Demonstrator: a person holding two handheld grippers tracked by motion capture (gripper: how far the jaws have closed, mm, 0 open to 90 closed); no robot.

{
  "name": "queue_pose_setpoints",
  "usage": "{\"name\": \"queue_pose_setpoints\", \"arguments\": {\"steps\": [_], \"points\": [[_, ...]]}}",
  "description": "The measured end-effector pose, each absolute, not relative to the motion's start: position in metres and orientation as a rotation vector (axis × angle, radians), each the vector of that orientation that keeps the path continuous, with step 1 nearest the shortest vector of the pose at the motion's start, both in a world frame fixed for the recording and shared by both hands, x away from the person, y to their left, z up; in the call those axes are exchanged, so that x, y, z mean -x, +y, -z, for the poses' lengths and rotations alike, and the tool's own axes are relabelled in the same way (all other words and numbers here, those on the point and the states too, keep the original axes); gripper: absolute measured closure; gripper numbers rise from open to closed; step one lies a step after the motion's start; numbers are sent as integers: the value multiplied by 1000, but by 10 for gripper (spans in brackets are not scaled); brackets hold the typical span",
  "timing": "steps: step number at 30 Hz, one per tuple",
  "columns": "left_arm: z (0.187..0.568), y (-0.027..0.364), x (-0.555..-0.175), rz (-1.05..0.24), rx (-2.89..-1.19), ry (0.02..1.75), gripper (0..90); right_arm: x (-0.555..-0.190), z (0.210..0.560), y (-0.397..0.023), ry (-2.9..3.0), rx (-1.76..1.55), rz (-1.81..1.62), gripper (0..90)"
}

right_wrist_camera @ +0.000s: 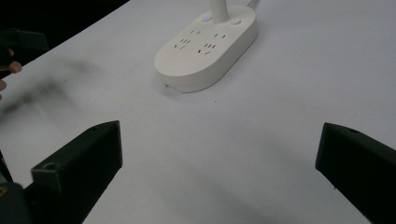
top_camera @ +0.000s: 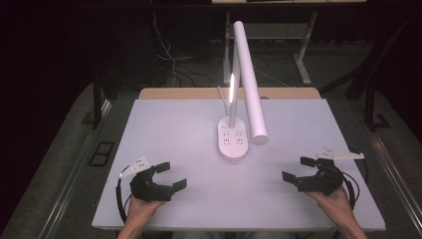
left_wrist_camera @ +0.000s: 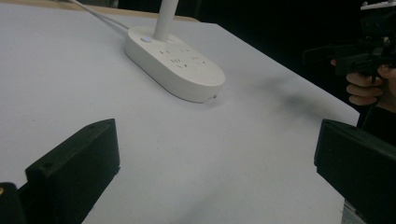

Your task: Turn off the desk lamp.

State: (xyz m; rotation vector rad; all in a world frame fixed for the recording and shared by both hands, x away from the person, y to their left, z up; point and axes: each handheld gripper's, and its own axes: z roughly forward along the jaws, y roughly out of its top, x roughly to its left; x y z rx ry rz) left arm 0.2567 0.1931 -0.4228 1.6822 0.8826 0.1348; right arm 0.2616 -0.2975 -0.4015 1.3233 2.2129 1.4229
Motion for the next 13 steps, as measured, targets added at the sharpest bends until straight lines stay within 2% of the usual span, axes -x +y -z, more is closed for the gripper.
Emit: {"name": "queue_pose_setpoints", "arguments": {"steps": [13], "points": [[424, 192, -259, -118, -1695, 891, 0, -243, 419, -302, 2183, -1283, -1455, 6]]}}
